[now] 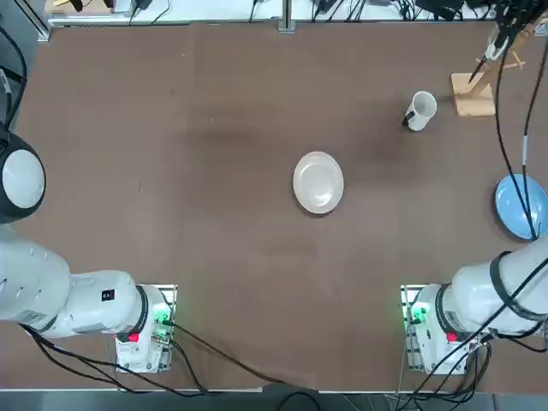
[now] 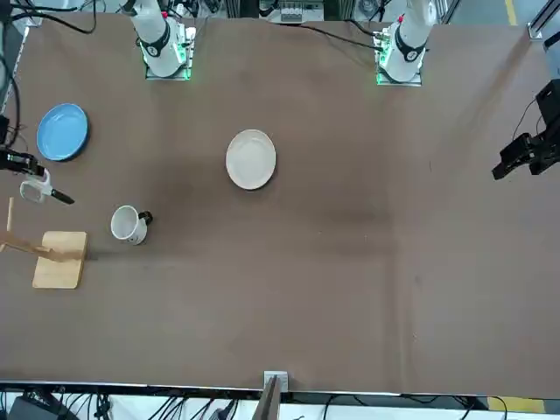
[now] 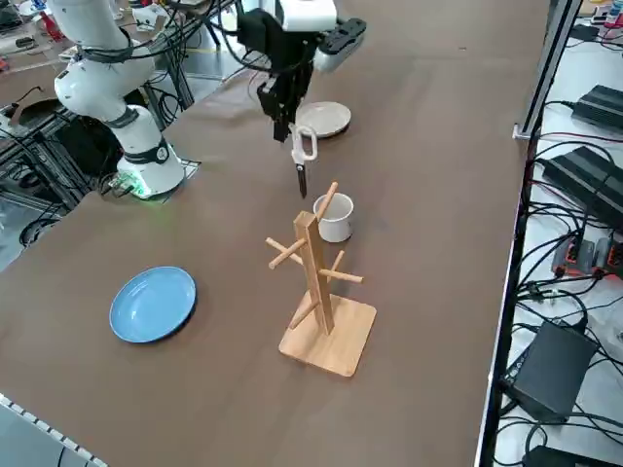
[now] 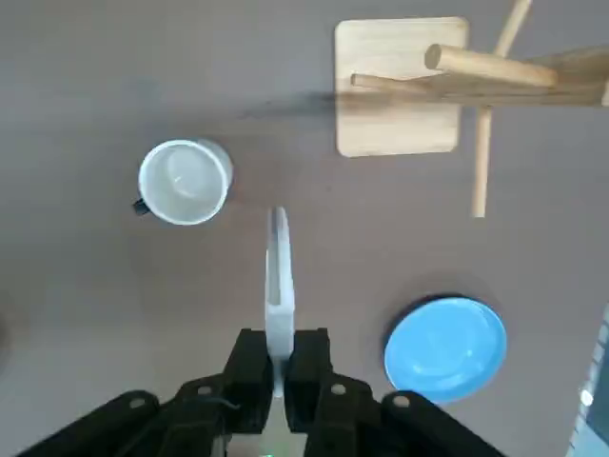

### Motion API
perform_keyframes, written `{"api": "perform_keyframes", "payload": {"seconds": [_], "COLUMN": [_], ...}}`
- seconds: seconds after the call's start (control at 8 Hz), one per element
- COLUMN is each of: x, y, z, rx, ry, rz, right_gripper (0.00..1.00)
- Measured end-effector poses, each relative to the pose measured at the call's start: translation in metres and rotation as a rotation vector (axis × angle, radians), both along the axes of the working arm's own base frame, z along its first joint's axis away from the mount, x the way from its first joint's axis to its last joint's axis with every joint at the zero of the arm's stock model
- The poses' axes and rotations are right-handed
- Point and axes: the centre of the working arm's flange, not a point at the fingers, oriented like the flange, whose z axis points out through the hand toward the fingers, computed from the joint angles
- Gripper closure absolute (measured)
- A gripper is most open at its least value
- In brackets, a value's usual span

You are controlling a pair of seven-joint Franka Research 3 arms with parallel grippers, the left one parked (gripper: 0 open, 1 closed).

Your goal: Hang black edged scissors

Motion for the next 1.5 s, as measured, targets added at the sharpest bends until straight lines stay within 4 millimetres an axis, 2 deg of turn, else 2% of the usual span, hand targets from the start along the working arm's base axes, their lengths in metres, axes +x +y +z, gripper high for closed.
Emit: {"api": "perform_keyframes", "payload": {"seconds": [0.25,0.5,0.88,1.25,1.5], "x": [-0.008,-0.008,0.018,0.036,0.044], "y": [-0.037,-0.055,-0.061,-0.100,-0.106], "z": [-0.002,-0.003,-0.003,-0.021,-0.027], "rx": [0.085,0.109,0.135,0.203,0.208], "ry": [-0.010,-0.030,-0.082,-0.128,-0.135], "rz": [0.078,0.149,0.155,0.097,0.094], "right_gripper": [0.89,0.89,0.89,0.89,0.89]}}
